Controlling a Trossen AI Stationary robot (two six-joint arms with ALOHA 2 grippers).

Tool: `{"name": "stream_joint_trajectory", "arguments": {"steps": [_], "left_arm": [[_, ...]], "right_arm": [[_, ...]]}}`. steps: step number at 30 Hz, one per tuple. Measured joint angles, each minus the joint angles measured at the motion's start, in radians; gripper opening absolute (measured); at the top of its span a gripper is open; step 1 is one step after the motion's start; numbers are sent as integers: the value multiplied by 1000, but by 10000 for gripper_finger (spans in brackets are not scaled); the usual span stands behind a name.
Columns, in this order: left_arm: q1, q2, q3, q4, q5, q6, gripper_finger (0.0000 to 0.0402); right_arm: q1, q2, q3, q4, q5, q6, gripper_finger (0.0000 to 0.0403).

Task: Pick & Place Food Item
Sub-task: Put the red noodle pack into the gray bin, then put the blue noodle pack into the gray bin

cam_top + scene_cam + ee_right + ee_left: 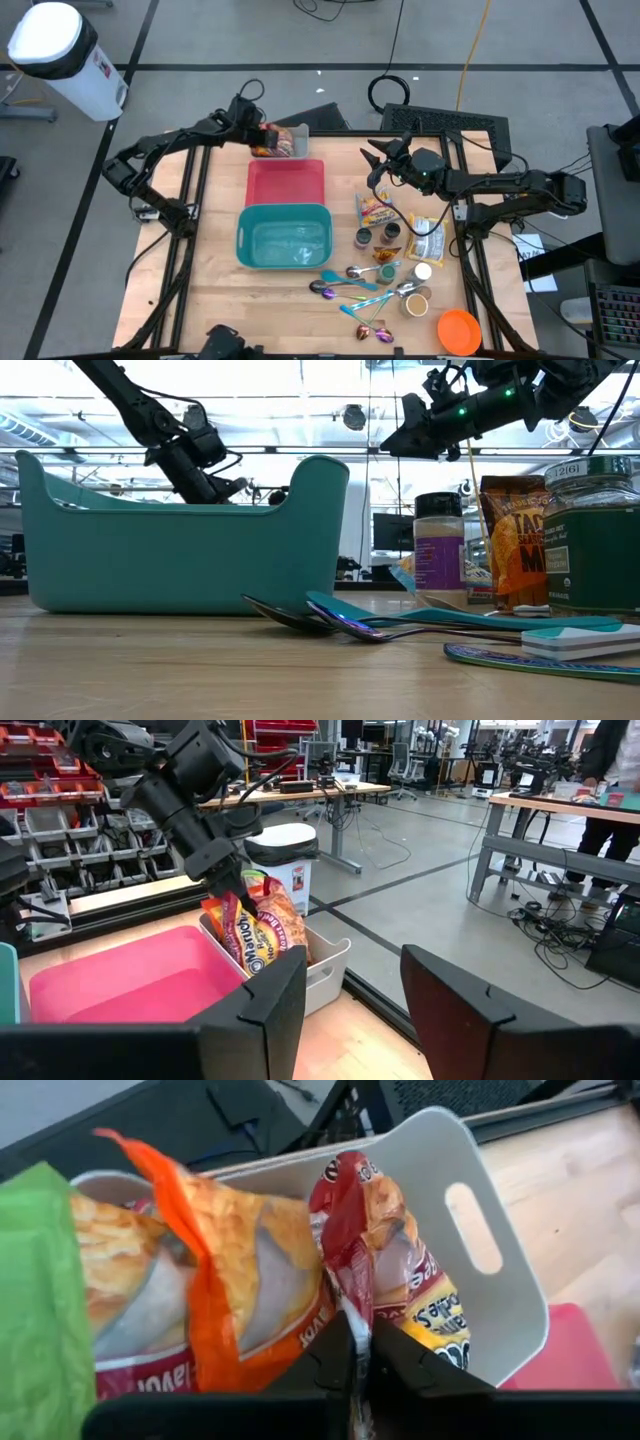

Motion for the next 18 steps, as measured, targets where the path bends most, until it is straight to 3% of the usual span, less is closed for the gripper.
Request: {"name": "stream_joint_trajectory", "arguments": {"steps": [10, 18], "left_arm": [[-32, 0, 0, -7, -85, -3, 119], [-32, 0, 11, -7, -41, -11, 188]], "right_arm": [[0, 0, 0, 0, 0, -2, 155], [0, 0, 0, 0, 0, -2, 155]]}}
